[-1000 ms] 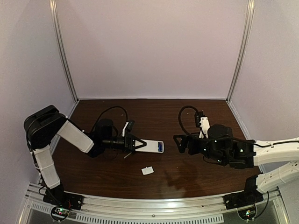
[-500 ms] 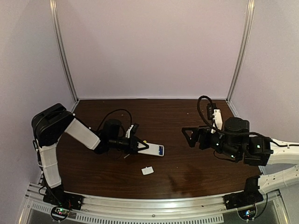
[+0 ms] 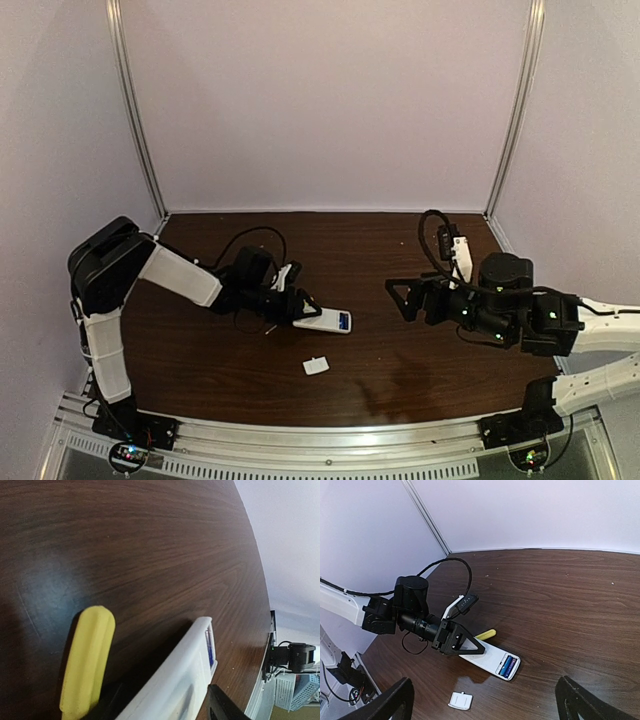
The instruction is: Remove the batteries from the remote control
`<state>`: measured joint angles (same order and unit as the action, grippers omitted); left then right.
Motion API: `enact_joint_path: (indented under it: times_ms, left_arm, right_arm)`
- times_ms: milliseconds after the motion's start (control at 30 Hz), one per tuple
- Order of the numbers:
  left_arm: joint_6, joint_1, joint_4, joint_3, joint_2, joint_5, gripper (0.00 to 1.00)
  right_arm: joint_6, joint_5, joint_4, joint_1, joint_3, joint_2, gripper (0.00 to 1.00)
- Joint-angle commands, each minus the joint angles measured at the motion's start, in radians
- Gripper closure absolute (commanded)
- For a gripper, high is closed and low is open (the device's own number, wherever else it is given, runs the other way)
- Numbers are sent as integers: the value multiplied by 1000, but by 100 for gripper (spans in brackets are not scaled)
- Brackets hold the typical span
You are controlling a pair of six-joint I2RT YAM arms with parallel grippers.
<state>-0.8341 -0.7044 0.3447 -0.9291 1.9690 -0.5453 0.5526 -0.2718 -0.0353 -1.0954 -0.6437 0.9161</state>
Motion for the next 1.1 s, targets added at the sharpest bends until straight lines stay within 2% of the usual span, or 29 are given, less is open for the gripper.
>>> enact_joint_path:
  times_ms: [0, 133, 633, 867, 1067]
  left_arm:
    - [78, -3, -194, -49, -37, 105, 43]
    - [107, -3, -270, -57, -70, 158, 42]
    - [266, -3, -457, -76, -201, 221, 43]
    - [377, -2, -548, -94, -265, 399, 43]
    - [507, -3, -594, -111, -242, 525, 41]
  right_arm:
    - [-7, -8, -14, -6, 21, -37, 0]
    - [-8, -5, -21, -5, 19, -36, 0]
    - [-6, -1, -29, -5, 30, -30, 0]
    - [-10, 3, -31, -5, 28, -26, 0]
    - [-15, 14, -24, -6, 25, -12, 0]
